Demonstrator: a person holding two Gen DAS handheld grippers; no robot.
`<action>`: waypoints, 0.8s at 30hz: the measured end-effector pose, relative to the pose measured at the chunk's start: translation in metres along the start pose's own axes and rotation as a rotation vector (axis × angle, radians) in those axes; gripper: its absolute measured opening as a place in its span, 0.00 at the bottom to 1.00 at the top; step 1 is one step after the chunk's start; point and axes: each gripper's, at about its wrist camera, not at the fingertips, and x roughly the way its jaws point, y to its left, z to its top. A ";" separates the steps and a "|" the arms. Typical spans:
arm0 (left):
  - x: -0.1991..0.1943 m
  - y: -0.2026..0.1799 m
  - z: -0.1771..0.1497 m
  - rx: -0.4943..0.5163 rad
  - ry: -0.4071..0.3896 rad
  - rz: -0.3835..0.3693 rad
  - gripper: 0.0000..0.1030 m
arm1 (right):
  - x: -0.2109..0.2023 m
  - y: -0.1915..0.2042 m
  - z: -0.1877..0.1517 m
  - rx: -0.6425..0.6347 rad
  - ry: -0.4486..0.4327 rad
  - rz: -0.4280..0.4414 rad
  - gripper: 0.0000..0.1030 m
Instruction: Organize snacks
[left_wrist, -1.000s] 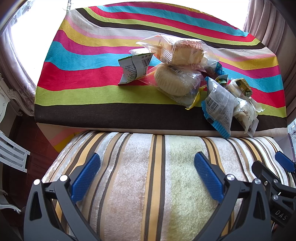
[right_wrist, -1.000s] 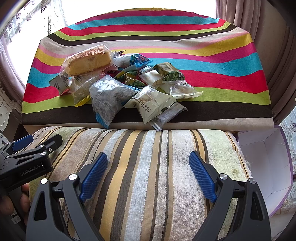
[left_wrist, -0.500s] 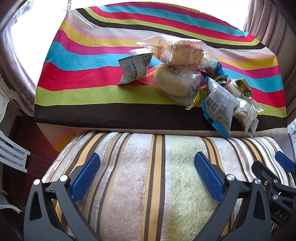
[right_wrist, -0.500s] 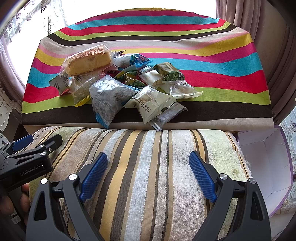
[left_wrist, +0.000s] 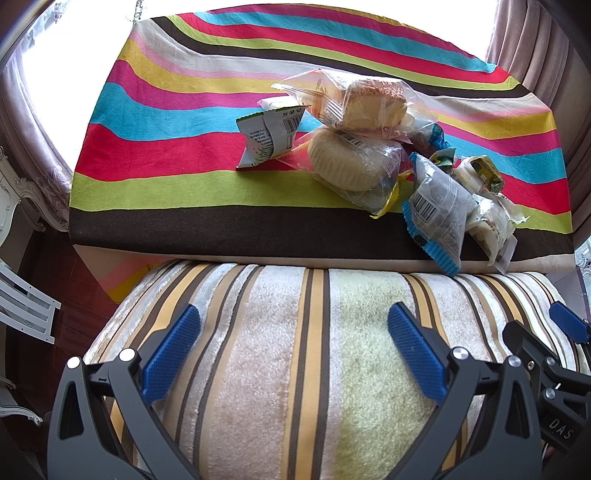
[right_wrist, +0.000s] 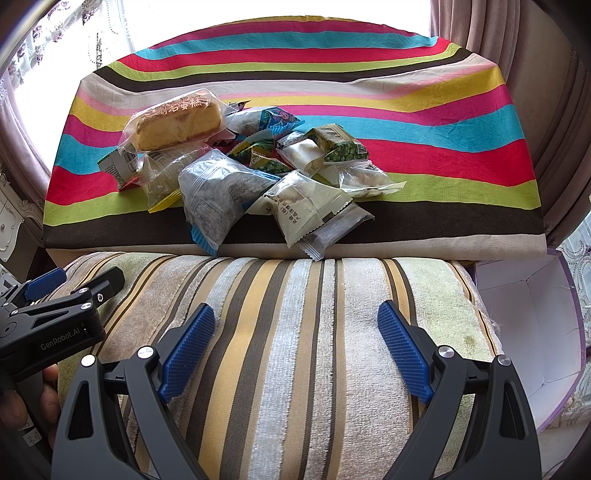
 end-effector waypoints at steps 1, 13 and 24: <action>0.000 0.000 0.000 0.000 0.000 -0.001 0.99 | 0.000 0.000 0.000 0.000 0.000 0.000 0.85; -0.002 0.005 0.004 -0.015 0.003 -0.011 0.98 | 0.004 0.002 0.003 -0.027 0.030 -0.013 0.85; -0.019 0.014 0.012 -0.040 -0.066 -0.103 0.98 | 0.016 -0.018 0.023 -0.028 0.075 0.047 0.84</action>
